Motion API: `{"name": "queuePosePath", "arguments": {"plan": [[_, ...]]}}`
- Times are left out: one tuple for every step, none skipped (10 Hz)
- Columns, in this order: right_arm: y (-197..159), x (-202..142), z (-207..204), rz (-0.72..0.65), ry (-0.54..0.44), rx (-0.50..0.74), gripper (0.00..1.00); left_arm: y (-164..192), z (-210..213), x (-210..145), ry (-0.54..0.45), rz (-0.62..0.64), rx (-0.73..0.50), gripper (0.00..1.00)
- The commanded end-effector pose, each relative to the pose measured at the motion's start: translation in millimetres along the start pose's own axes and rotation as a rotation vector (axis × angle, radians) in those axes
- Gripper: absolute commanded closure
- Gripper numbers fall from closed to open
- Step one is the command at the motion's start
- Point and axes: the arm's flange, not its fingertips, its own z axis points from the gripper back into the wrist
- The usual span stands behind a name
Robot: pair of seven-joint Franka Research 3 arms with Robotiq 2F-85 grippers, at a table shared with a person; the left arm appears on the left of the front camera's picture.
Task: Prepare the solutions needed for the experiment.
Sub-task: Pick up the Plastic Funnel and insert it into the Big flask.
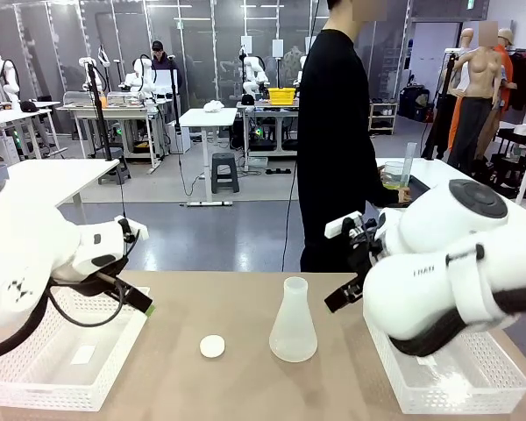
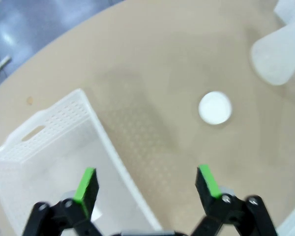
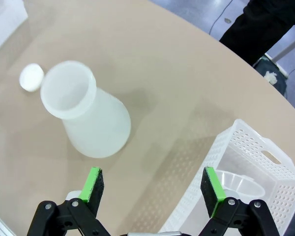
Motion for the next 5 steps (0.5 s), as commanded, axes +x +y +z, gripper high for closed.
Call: {"name": "queuePosePath", "arguments": {"plan": [[-31.3, 8.5, 5.7, -0.093, -0.010, 0.119, 0.00, 35.2, 5.1, 11.2, -0.009, 0.058, -0.185, 0.00], [-34.8, 14.4, 5.2, -0.153, -0.006, 0.101, 0.00, 41.2, 3.0, 15.3, -0.007, 0.060, -0.217, 0.00], [-6.7, 5.5, 6.3, -0.054, -0.011, 0.045, 0.00, 2.0, 6.6, 7.2, -0.019, 0.032, -0.079, 0.00], [-6.7, 5.5, 6.3, -0.054, -0.011, 0.045, 0.00, 2.0, 6.6, 7.2, -0.019, 0.032, -0.079, 0.00], [-6.7, 5.5, 6.3, -0.054, -0.011, 0.045, 0.00, 2.0, 6.6, 7.2, -0.019, 0.032, -0.079, 0.00]]}}
